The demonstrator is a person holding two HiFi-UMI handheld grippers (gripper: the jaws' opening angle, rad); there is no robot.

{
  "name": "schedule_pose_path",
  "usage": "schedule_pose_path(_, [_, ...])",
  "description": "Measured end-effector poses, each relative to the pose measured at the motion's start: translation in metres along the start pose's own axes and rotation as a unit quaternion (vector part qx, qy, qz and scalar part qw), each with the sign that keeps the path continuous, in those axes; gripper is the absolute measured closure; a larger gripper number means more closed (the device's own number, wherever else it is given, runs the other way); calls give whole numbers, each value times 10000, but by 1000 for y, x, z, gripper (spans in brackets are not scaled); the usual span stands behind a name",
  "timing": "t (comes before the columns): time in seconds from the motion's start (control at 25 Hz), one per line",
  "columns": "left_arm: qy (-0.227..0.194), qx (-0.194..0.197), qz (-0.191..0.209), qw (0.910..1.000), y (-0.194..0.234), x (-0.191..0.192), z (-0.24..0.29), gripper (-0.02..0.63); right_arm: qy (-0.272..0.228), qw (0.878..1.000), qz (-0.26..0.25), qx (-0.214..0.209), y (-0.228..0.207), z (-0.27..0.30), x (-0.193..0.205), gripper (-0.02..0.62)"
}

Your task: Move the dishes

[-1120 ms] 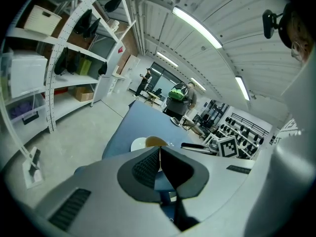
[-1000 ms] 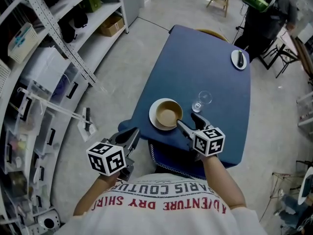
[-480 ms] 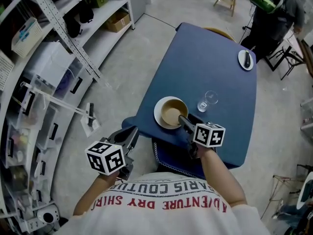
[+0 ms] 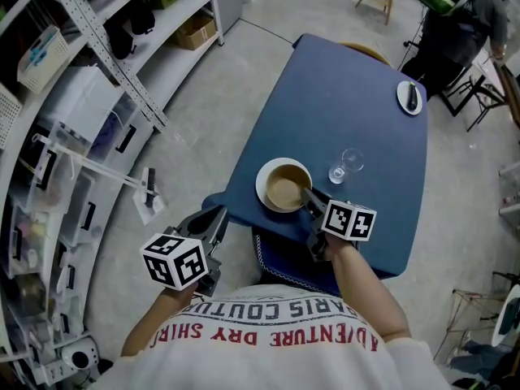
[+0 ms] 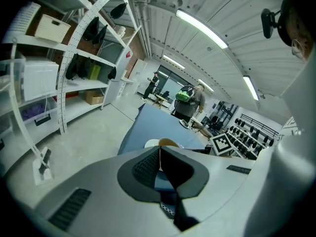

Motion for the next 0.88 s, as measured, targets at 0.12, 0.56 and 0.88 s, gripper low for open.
schedule_pose_path(0.12, [-3, -34, -12, 10000, 1, 2, 1, 577, -21, 10000, 14, 39, -2, 1, 0, 532])
schedule_pose_path(0.56, [11, 10, -13, 10000, -1, 6, 1, 577, -103, 9998, 128, -82, -1, -8, -3, 558])
schedule_pose_path(0.88, [74, 147, 114, 9998, -10, 6, 7, 577, -349, 9993, -154, -63, -1, -47, -13, 558])
Point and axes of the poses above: the fingertips, and each gripper's own axes: z forward along the fingers, y to its left, x out of its underside, the point moved 8 cm from there along -z, backward along the fingers, and after that the axes turned 4 degrees about y, right-handed, at the moved point
